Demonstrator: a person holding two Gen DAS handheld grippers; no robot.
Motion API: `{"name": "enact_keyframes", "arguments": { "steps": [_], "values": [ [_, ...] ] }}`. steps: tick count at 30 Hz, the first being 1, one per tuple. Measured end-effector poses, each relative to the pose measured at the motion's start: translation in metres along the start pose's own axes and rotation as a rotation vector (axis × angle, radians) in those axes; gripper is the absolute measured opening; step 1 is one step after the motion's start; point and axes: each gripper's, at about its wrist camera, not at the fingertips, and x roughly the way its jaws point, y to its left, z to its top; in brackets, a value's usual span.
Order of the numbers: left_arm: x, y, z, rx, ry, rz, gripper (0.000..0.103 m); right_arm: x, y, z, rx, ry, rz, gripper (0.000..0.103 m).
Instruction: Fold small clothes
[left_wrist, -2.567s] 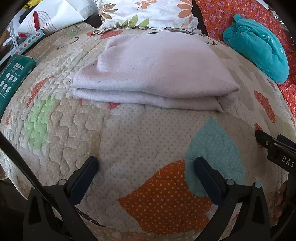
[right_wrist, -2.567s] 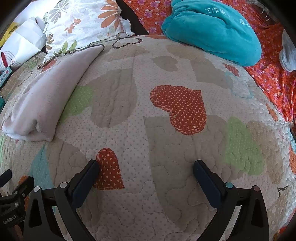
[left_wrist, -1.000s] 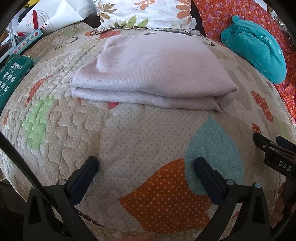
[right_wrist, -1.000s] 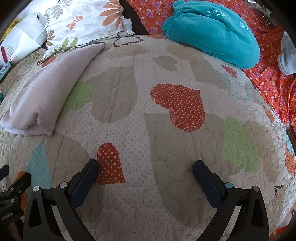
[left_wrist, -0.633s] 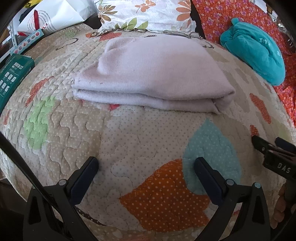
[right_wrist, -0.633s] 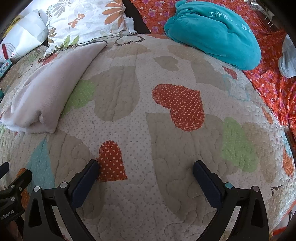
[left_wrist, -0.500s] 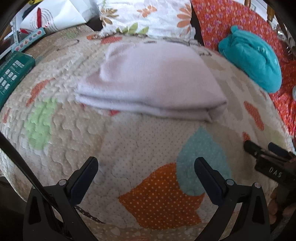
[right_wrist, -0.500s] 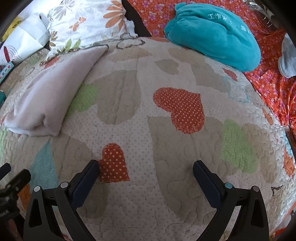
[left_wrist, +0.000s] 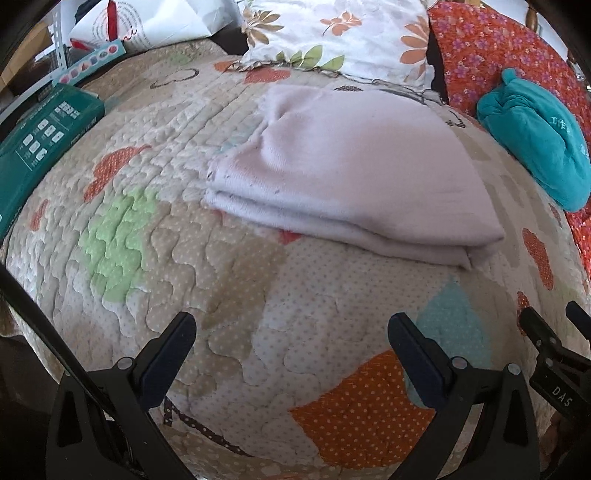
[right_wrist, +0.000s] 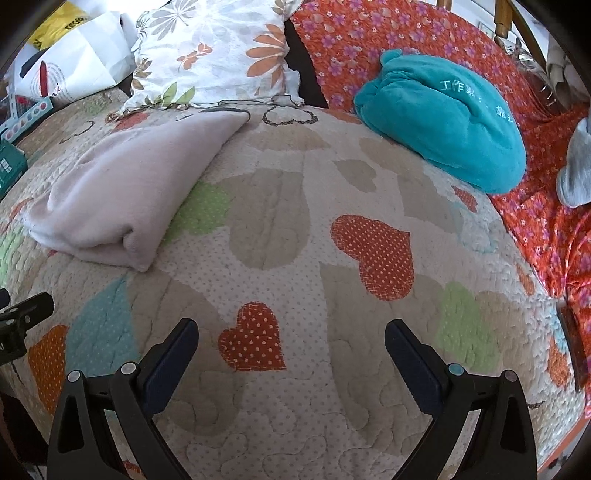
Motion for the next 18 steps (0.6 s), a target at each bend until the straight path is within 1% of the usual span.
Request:
{"name": "enact_keyframes", "arguments": {
  "steps": [6,18],
  "values": [
    [0.006,0.0,-0.002,0.008,0.03,-0.002,0.103,0.002,0.0,-0.001,0.011,0.014,0.006,0.102],
    [0.012,-0.003,-0.003,0.025,0.05,0.017,0.103,0.002,0.004,-0.003,0.0,0.022,0.016,0.102]
  ]
}}
